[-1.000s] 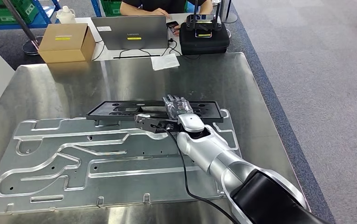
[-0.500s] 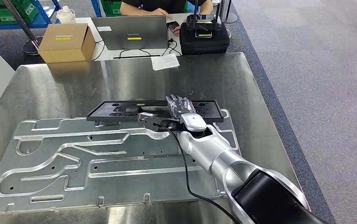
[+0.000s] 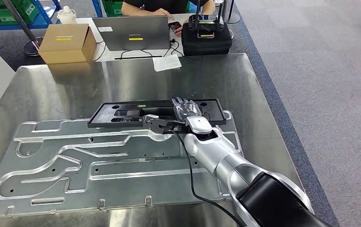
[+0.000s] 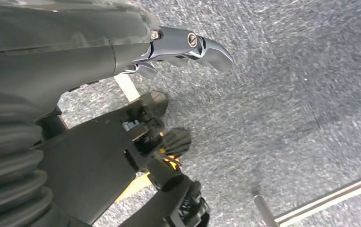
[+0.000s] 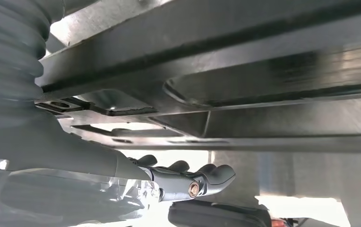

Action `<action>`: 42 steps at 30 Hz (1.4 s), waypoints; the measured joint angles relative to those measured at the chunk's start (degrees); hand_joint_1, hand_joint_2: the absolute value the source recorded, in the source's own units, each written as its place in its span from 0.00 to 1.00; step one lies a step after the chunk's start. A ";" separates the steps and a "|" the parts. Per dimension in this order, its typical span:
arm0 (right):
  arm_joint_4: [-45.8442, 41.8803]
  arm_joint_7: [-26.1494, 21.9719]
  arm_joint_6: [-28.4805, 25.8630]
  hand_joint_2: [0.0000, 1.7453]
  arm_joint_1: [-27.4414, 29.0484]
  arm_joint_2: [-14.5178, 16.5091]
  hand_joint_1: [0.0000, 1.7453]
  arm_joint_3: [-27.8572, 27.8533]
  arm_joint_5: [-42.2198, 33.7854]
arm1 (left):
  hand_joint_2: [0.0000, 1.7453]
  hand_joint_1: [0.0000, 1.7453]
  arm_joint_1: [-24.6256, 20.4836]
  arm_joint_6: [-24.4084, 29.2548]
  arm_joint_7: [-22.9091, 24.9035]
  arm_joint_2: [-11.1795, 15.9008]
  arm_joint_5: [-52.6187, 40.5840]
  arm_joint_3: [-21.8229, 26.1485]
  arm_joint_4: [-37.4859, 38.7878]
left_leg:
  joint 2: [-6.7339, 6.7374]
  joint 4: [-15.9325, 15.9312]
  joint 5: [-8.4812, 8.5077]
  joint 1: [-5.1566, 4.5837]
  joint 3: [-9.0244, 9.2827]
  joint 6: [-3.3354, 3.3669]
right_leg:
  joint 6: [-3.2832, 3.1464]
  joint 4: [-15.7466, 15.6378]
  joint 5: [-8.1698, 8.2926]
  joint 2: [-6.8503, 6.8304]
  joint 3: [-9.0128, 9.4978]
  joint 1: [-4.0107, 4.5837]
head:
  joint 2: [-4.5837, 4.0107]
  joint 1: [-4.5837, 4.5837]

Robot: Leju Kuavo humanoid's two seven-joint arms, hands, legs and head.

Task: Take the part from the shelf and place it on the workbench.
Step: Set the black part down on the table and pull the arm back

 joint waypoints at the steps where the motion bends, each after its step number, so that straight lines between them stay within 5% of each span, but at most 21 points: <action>1: 0.04 -0.04 0.00 1.00 0.10 -0.08 0.00 -0.09 0.03 | 0.00 0.00 -0.02 -0.11 -0.28 0.00 0.17 0.00 0.00 | 0.00 0.00 0.00 0.00 0.00 0.00 | 0.00 0.00 0.00 0.00 0.00 0.00 | 0.00 0.00; 11: -0.07 -1.99 -1.93 1.00 -0.18 -0.60 0.00 -0.57 1.02 | 0.00 0.00 0.09 -0.11 -0.93 0.00 0.60 0.00 0.00 | 0.00 0.22 -0.07 -0.13 -0.08 0.16 | 0.18 -0.05 0.11 0.00 0.01 -0.18 | 0.01 0.00; 18: -4.00 -4.07 0.76 1.00 -6.19 1.42 0.00 -1.11 0.46 | 0.00 0.00 0.32 0.05 -0.92 -0.03 1.40 -0.03 0.00 | 0.13 -0.59 0.61 -0.08 0.11 1.25 | 1.13 0.15 0.03 -0.05 -0.15 -0.46 | 0.00 0.01; 20: -5.81 -3.65 2.85 1.00 -8.34 2.10 0.00 -1.02 -0.96 | 0.00 0.00 0.28 0.05 -0.92 -0.10 1.60 -0.14 0.00 | 0.26 -1.53 1.20 0.32 0.51 1.71 | 1.77 3.25 -1.89 -0.16 -1.58 -0.63 | 0.01 0.04; 23: -7.73 -2.32 4.75 1.00 -10.64 2.52 0.00 0.23 -3.40 | 0.00 0.00 0.35 -0.01 -0.92 -0.16 1.68 -0.50 0.00 | 0.14 -1.63 1.25 0.44 0.52 1.80 | 2.81 13.80 -6.03 -0.29 -6.98 -1.54 | 0.01 0.06; 25: -8.51 -1.61 5.29 1.00 -11.64 2.62 0.00 1.58 -5.17 | 0.00 0.00 0.42 -0.07 -0.92 -0.27 1.75 -0.72 0.00 | -0.07 -1.36 1.02 0.77 0.57 1.45 | 3.46 14.81 -4.69 -0.39 -8.05 -2.21 | 0.01 0.06; 28: -9.07 -1.20 5.27 1.00 -13.30 2.71 0.00 3.41 -7.42 | 0.00 0.00 0.38 -0.10 -0.94 -0.55 2.01 -0.93 0.00 | -0.28 -0.16 0.21 1.24 0.36 0.22 | 4.21 4.81 0.92 -0.47 -3.94 -2.84 | 0.01 0.11; 30: -9.11 -1.12 5.14 1.00 -14.00 2.85 0.00 4.36 -8.20 | 0.00 0.00 0.33 -0.10 -0.96 -0.68 2.26 -0.98 0.00 | -0.35 0.57 -0.07 1.14 -0.21 -0.60 | 3.86 1.65 1.64 -0.37 -2.82 -2.73 | 0.01 0.07; 34: -8.59 -1.20 4.72 1.00 -13.99 3.05 0.00 5.33 -8.59 | 0.00 0.00 0.47 -0.40 -1.03 -0.96 3.32 -0.97 0.00 | -0.30 1.38 -0.76 1.36 -1.05 -1.90 | 1.87 1.50 1.94 -0.38 -3.50 -2.43 | 0.01 -0.04; 39: -7.47 -1.63 3.65 1.00 -13.26 3.10 0.00 5.86 -8.73 | 0.00 0.00 0.33 -0.91 -0.74 -0.86 4.54 -0.82 0.00 | -0.19 16.35 -8.71 1.20 -6.99 -1.77 | 0.52 1.20 2.77 -0.54 -4.30 -1.75 | 0.01 -0.08; 40: -7.20 -1.77 3.47 1.00 -12.95 3.09 0.00 5.89 -8.80 | 0.00 0.00 0.30 -1.05 -0.63 -0.83 4.76 -0.79 0.00 | -0.19 16.82 -8.41 1.13 -6.94 -1.62 | 0.43 1.28 2.87 -0.54 -4.46 -1.57 | 0.01 -0.07; 42: -6.80 -2.08 3.12 1.00 -12.54 3.09 0.00 5.92 -8.99 | 0.00 0.00 0.26 -1.25 -0.44 -0.76 5.06 -0.73 0.00 | -0.18 11.39 -5.17 1.01 -3.76 -1.13 | 0.42 1.55 3.02 -0.47 -4.65 -1.38 | 0.01 -0.07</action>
